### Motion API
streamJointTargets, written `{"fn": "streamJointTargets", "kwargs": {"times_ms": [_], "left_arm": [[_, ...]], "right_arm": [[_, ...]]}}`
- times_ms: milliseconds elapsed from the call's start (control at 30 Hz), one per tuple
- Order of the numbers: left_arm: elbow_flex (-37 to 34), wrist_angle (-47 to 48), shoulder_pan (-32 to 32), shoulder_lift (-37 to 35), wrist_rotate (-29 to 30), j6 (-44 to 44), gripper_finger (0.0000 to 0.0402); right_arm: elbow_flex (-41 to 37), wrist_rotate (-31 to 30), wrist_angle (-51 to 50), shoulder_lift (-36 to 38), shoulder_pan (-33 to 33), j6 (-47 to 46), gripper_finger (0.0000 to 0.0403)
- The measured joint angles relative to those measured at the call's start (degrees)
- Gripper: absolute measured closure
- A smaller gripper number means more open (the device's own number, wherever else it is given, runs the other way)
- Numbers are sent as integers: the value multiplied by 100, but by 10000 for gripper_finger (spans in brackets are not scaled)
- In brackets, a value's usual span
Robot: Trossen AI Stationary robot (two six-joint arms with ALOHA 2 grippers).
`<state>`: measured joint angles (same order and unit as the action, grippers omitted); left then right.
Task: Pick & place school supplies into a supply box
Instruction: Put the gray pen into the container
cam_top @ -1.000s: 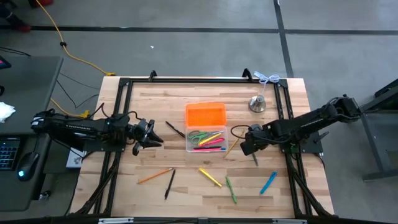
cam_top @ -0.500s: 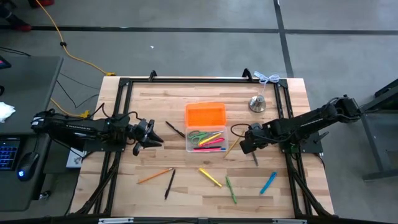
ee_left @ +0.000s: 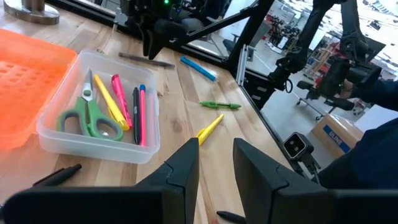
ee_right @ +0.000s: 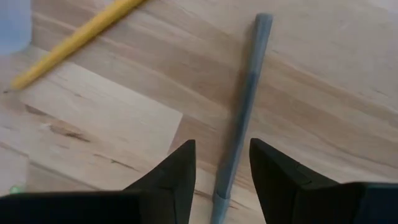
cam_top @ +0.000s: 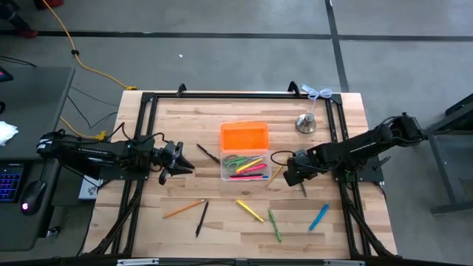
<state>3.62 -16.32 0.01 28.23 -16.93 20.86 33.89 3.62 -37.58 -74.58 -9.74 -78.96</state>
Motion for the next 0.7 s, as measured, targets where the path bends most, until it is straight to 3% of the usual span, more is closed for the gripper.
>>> {"fn": "streamJointTargets", "kwargs": {"times_ms": [500,700], "left_arm": [[0,3,0,0,2,22,273],[0,37,0,0,7,22,273]], "right_arm": [[59,-10,11,-856,1,-9,274],[50,-119,-21,-875,0,-60,295]]}}
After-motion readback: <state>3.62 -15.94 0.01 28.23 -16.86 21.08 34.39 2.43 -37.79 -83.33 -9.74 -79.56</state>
